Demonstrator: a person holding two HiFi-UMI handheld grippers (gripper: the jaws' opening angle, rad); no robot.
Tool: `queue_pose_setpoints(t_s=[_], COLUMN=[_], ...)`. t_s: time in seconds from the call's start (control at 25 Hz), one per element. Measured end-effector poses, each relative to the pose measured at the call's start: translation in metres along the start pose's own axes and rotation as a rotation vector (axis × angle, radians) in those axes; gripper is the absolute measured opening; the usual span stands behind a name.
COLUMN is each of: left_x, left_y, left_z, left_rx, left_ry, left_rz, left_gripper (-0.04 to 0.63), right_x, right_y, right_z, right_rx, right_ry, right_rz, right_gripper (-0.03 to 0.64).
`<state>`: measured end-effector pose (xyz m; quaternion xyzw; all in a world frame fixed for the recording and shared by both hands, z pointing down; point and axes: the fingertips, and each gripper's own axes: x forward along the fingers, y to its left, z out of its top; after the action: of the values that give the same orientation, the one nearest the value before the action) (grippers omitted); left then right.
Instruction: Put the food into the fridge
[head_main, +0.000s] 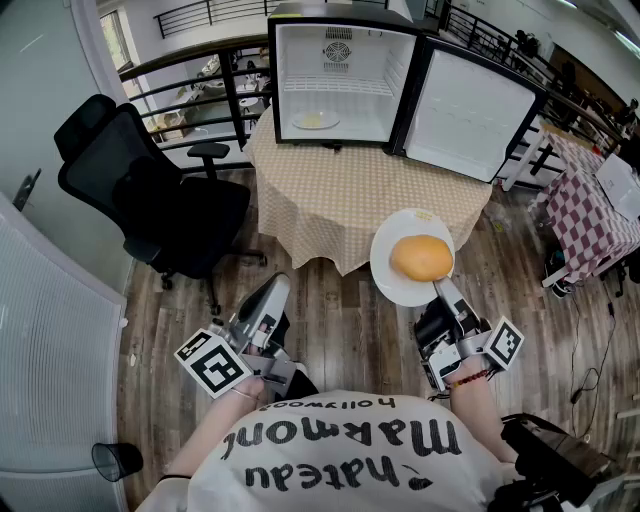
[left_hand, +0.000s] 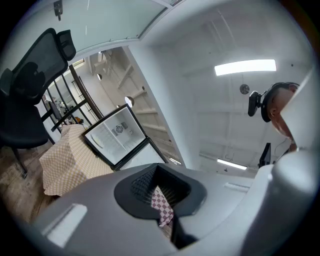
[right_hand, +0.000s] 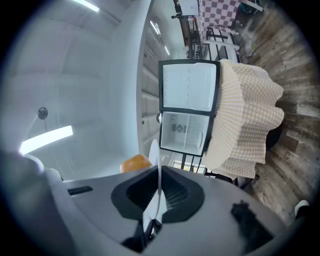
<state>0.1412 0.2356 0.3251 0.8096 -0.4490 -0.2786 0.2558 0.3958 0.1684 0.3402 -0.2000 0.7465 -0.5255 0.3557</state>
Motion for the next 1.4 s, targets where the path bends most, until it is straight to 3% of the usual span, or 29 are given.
queue_pose_setpoints(t_s=[0.52, 0.8, 0.92, 1.12, 1.4], left_x=[0.002, 0.024, 0.042, 0.067, 0.074], left_y=[0.003, 0.031, 0.05, 0.077, 0.102], left_z=[-0.005, 0.006, 0.024, 0.065, 0.101], left_rx=[0.002, 0.033, 0.085, 0.252, 0.292], left_ry=[-0.008, 0.028, 0.061, 0.154, 0.27], left_rz=[-0.002, -0.027, -0.068, -0.121, -0.235], left_gripper=[-0.003, -0.003, -0.003, 0.0, 0.002], right_x=[-0.005, 0.024, 0.05, 0.102, 0.164], right_y=[-0.016, -0.034, -0.045, -0.056, -0.071], right_z=[0.007, 0.014, 0.015, 0.01, -0.019], right_rx=[-0.008, 0.025, 0.012, -0.013, 0.003], right_ry=[-0.003, -0.039, -0.07, -0.117, -0.114], right_rz=[-0.048, -0.053, -0.055, -0.051, -0.063], right_gripper=[0.025, 0.026, 0.026, 0.026, 0.026])
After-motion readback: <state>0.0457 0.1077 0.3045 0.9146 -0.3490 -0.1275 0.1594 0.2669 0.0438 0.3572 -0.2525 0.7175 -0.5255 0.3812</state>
